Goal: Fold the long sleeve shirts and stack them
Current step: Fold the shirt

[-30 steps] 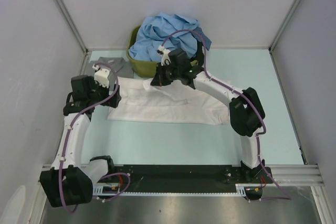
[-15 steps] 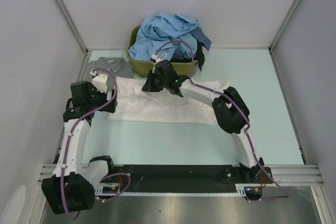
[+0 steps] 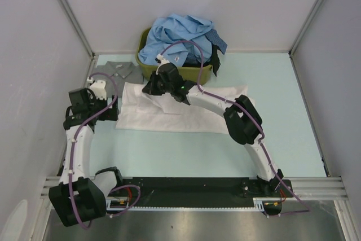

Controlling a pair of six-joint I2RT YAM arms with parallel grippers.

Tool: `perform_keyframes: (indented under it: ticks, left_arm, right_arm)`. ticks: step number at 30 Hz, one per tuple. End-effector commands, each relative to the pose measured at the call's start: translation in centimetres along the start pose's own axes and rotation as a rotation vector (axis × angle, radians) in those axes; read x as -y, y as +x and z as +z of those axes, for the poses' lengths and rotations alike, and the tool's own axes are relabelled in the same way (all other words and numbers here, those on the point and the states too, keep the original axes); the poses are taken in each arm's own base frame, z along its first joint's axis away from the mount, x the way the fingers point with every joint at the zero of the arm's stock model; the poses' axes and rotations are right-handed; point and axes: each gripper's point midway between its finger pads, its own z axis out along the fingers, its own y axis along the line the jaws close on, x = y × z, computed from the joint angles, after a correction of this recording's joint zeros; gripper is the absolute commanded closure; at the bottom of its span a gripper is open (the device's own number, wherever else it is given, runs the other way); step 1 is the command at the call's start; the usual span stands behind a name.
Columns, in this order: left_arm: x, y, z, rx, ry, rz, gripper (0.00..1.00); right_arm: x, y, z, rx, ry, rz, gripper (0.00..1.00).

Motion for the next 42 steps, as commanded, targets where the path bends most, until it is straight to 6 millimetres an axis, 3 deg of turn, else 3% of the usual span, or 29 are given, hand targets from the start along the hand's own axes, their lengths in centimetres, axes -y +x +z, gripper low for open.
perform_keyframes:
  ticks: [1,6,12,16,20,21,26,27,28,30,31,33,34,35,36,37,38,39,40,41,42]
  left_arm:
    - [-0.3,-0.1,-0.1,0.009,0.0,-0.006,0.0]
    - [-0.9,0.1,-0.1,0.005,-0.012,-0.014,0.01]
    - [-1.2,0.6,-0.3,-0.014,-0.012,-0.018,0.0]
    - [-1.4,1.0,-0.2,-0.023,-0.012,-0.014,0.01]
    - [-1.7,1.1,-0.1,-0.024,-0.009,-0.019,0.01]
    - [-1.7,1.2,-0.1,-0.028,-0.007,-0.02,0.01]
    - [-1.4,1.1,-0.1,-0.023,0.016,-0.008,0.01]
    - [-1.0,1.0,0.1,-0.02,0.046,-0.009,0.0]
    - [-0.7,1.0,0.2,-0.018,0.064,-0.006,0.01]
    - [0.2,0.9,0.4,-0.008,0.123,0.007,0.0]
    - [0.5,1.1,0.7,-0.018,0.146,0.003,0.01]
    - [1.3,0.9,1.0,-0.017,0.202,-0.004,0.01]
    - [2.1,0.8,1.4,-0.015,0.261,-0.017,0.01]
    - [2.7,0.7,1.6,-0.02,0.3,-0.046,0.02]
    - [3.0,0.6,1.8,-0.021,0.326,-0.063,0.03]
    - [3.6,0.7,2.4,-0.032,0.37,-0.09,0.04]
    - [3.7,0.5,2.8,-0.035,0.382,-0.12,0.05]
    - [3.9,0.3,3.1,-0.037,0.393,-0.131,0.06]
    - [4.1,0.3,3.5,-0.045,0.401,-0.141,0.07]
    - [4.0,0.4,4.3,-0.055,0.403,-0.169,0.08]
    - [4.0,0.5,4.8,-0.064,0.403,-0.186,0.08]
  right_arm:
    - [-3.2,-3.5,-0.6,0.089,-0.069,0.04,1.0]
    - [-2.8,-1.7,1.0,0.047,-0.069,0.085,1.0]
    - [-6.7,-4.1,-1.3,0.079,-0.169,0.077,1.0]
    - [-8.0,-2.8,-1.5,0.042,-0.206,0.097,1.0]
    - [-7.5,-0.7,0.2,0.002,-0.192,0.124,1.0]
    - [-6.2,0.2,1.2,-0.013,-0.167,0.134,1.0]
    - [-3.3,0.4,3.2,-0.018,-0.125,0.162,1.0]
    - [-2.6,0.4,3.5,-0.016,-0.116,0.156,0.97]
    - [-1.7,0.0,3.7,-0.006,-0.113,0.149,0.78]
    - [-0.9,-0.2,3.4,-0.024,-0.124,0.093,0.64]
    - [-0.3,-0.2,3.1,-0.045,-0.116,0.069,0.51]
    - [0.0,-1.7,0.7,-0.073,-0.145,-0.031,0.42]
    - [1.3,-0.5,-0.4,-0.132,-0.122,-0.051,0.36]
    - [0.7,-2.9,-3.2,-0.112,-0.143,-0.141,0.34]
    - [1.0,-3.0,-4.6,-0.127,-0.14,-0.175,0.3]
    - [3.2,-1.2,-6.2,-0.209,-0.095,-0.174,0.29]
    - [2.8,-3.6,-9.3,-0.186,-0.105,-0.22,0.29]
    - [4.1,-3.9,-10.9,-0.206,-0.092,-0.307,0.29]
    - [5.8,-2.6,-13.2,-0.289,-0.049,-0.324,0.29]
    - [7.0,-2.6,-14.8,-0.315,-0.023,-0.364,0.29]
    - [8.7,-3.4,-18.1,-0.341,0.019,-0.439,0.29]
